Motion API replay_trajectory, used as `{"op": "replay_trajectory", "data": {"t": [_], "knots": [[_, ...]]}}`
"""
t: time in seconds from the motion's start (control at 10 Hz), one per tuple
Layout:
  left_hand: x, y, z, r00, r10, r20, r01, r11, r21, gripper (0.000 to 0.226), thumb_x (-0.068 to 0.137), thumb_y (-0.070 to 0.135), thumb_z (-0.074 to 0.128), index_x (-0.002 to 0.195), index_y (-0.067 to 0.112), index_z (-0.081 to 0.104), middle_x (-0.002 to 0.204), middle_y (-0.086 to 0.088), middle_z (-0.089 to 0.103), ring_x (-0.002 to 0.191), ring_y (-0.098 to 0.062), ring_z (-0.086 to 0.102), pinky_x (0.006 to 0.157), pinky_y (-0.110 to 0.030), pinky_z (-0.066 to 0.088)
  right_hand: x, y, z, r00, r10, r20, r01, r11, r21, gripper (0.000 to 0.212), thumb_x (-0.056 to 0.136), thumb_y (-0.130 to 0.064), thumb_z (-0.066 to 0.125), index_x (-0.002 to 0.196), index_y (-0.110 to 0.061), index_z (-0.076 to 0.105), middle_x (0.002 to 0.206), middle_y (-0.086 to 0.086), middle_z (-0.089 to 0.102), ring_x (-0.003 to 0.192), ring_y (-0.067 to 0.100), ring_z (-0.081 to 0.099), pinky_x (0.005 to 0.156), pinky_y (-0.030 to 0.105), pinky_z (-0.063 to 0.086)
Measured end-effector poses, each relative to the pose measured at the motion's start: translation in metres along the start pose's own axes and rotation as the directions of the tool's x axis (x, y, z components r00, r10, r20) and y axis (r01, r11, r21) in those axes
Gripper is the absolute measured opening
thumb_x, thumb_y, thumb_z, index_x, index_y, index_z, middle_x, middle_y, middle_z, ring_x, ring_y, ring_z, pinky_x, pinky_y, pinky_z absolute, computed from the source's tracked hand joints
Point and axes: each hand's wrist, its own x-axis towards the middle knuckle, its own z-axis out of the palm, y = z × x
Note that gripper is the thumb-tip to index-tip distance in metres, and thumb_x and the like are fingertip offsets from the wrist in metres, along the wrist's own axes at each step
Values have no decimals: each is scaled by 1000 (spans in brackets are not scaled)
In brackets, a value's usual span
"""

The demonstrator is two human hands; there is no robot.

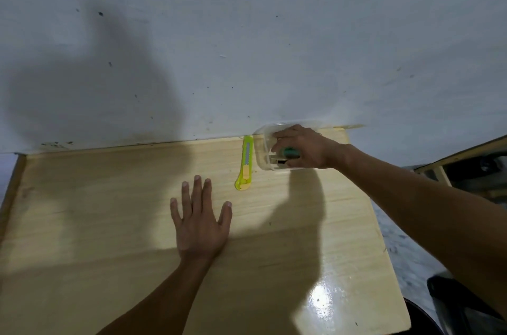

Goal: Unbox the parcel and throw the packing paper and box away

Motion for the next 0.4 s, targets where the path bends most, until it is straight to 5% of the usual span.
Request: {"op": "replay_trajectory", "data": {"t": [0.2,0.4], "knots": [[-1,1,-2,1000,14,-21,-14,1000,0,73,93,61,28,153,21,20,164,2,9,152,-21,-4,121,-53,4,-13,-3,0,983,26,-179,-12,997,80,40,86,-24,66,125,-21,63,143,5,52,131,23,45,109,37,37],[3,-2,-4,999,-6,-45,2,997,-78,70,89,59,36,148,22,33,160,3,25,151,-23,11,119,-50,6,-30,-41,-3,865,278,-419,-144,936,322,27,95,-22,55,115,-10,67,117,10,67,109,27,58,91,30,41]]}}
